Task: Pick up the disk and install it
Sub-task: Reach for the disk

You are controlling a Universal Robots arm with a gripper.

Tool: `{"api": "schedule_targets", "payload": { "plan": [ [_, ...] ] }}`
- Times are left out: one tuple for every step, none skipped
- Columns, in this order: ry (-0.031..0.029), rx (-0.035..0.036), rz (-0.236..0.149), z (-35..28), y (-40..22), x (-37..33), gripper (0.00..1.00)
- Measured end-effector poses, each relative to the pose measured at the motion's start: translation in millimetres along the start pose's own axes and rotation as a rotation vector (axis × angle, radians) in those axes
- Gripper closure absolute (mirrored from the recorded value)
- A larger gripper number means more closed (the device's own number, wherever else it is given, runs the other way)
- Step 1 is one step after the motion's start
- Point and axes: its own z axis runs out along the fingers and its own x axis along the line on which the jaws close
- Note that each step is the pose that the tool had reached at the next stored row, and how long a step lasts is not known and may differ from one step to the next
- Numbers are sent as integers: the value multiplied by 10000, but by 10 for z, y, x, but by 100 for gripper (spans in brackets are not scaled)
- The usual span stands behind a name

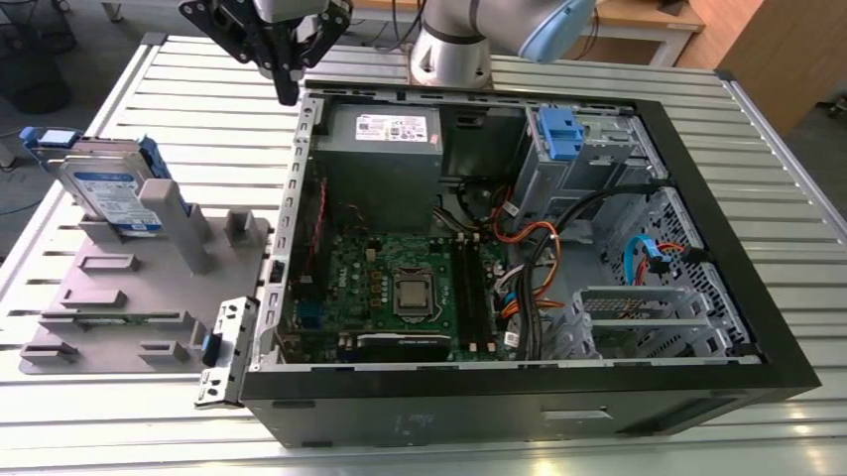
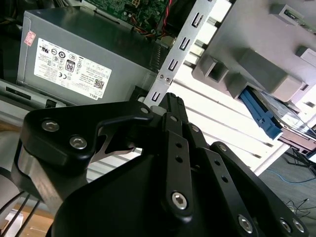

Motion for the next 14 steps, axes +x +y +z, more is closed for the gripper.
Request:
{"api": "schedule_targets", "payload": {
  "plan": [
    [1, 1, -1, 0, -1, 6, 89],
    [1, 1, -2, 0, -1, 16, 89],
    [1, 0, -2, 0, -2, 26, 89],
    [1, 0, -1, 1, -3, 36, 89],
    [1, 0, -2, 0, -3, 46, 89],
    [1, 0, -1, 1, -4, 57, 89],
    [0, 0, -1, 1, -5, 67, 89],
    [0, 0, -2, 1, -6, 76, 89],
    [0, 0, -2, 1, -6, 82, 89],
    [0, 0, -2, 1, -6, 84, 89],
    [0, 0, -2, 0, -6, 86, 89],
    [1, 1, -2, 0, -6, 87, 89],
    [1, 1, -2, 0, -7, 88, 89],
    [1, 1, -2, 0, -7, 88, 89]
  ]
}}
